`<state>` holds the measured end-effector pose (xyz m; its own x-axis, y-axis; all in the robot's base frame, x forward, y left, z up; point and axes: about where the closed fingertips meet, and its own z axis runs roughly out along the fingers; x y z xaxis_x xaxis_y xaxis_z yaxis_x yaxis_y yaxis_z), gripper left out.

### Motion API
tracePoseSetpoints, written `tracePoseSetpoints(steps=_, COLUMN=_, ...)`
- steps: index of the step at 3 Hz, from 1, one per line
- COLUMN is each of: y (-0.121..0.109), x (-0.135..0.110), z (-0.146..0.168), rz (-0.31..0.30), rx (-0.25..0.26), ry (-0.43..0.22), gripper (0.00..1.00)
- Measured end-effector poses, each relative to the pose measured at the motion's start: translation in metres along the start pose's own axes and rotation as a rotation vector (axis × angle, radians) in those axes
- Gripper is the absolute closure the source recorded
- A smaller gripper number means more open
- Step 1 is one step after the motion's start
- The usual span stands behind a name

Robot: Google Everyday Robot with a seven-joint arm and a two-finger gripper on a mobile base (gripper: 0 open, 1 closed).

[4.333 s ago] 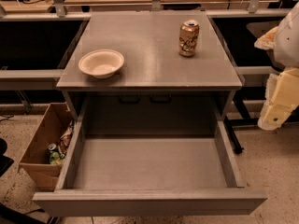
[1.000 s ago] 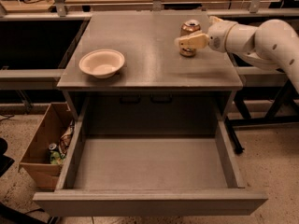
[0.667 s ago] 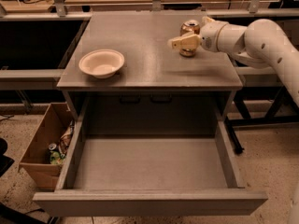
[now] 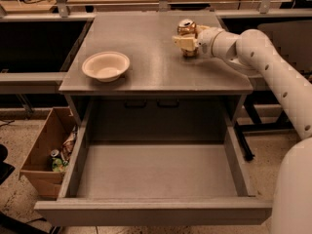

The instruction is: Place orange can into top drawer

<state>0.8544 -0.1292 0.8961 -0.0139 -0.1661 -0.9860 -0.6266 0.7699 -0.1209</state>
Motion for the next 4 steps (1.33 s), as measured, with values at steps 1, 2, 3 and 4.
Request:
tracePoseSetpoints(steps=1, y=-0.002, x=0.0, z=0.002, rz=0.002, rx=0.003, ry=-0.004, gripper=0.65)
tracePoseSetpoints(steps=2, y=-0.002, x=0.0, z=0.002, rz=0.002, rx=0.003, ry=-0.004, gripper=0.89)
tracePoseSetpoints(steps=3, y=0.006, x=-0.016, z=0.001, rz=-0.022, rx=-0.033, ry=-0.009, gripper=1.0)
tracePoseSetpoints(steps=4, y=0.031, x=-0.06, z=-0.033, rz=-0.058, rx=-0.096, ry=-0.052, gripper=1.0)
